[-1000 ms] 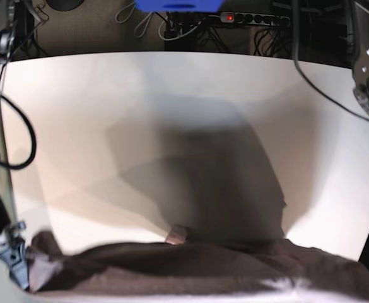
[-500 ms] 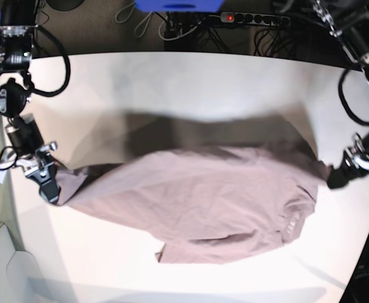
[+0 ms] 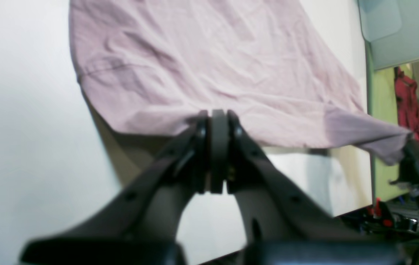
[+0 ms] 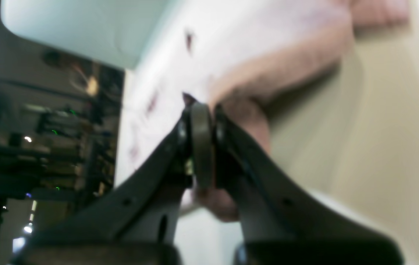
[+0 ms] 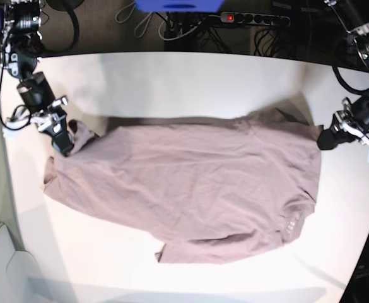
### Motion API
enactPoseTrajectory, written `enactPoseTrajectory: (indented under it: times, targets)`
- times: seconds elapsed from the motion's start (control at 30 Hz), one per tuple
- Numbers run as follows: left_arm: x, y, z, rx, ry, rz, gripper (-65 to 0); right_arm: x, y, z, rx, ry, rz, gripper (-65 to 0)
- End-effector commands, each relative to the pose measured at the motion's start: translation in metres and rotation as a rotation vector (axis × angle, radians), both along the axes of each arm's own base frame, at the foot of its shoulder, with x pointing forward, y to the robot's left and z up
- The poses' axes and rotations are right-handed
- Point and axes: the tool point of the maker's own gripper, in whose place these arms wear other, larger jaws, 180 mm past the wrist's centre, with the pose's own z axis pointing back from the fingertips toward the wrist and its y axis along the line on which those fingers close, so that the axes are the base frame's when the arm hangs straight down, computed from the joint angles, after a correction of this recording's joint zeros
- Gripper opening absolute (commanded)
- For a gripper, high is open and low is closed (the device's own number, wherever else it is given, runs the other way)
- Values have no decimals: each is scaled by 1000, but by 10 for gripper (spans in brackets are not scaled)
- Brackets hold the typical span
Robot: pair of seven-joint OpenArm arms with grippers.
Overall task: Layout the t-shirt on the table in an organized manner, then fold the t-shirt properly
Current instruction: 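Lay the stretched t-shirt flat on the table and release both grippers, then pull the t-shirt sleeve edge outward with the left gripper to flatten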
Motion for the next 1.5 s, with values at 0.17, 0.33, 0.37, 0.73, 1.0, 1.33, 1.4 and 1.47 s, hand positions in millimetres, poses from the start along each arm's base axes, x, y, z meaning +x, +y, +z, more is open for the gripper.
enactPoseTrajectory:
  times: [0.17,0.33,0.37,0.73,1.0,1.33,1.4,1.47]
  targets:
    - [-9,-4,-13,-13,78,-56,-645,-17,-1,-3,9,26,2,-650]
    - [-14,6,-18,15,135,-81,-644,-30,13,-16,18,111,102,-650]
    - [-14,10,-16,29,134,-81,-635,-32,15,-17,13,122,121,-650]
    - [1,43,17,190,59,-133,-272,-35,-1,-18,-38,157,148,-650]
    - [-12,36,5,217,36,-200,-271,-41,-9,-30,-115,205,168,-650]
    - [-44,54,-17,164,72,-14,-271,-58,-12,-66,-308,374,292,-650]
    - [-49,53,-27,166,99,9,-272,-63,-18,-71,-365,411,316,-618]
    - [-53,47,-36,156,121,21,-271,-66,-24,-75,-422,437,330,-556]
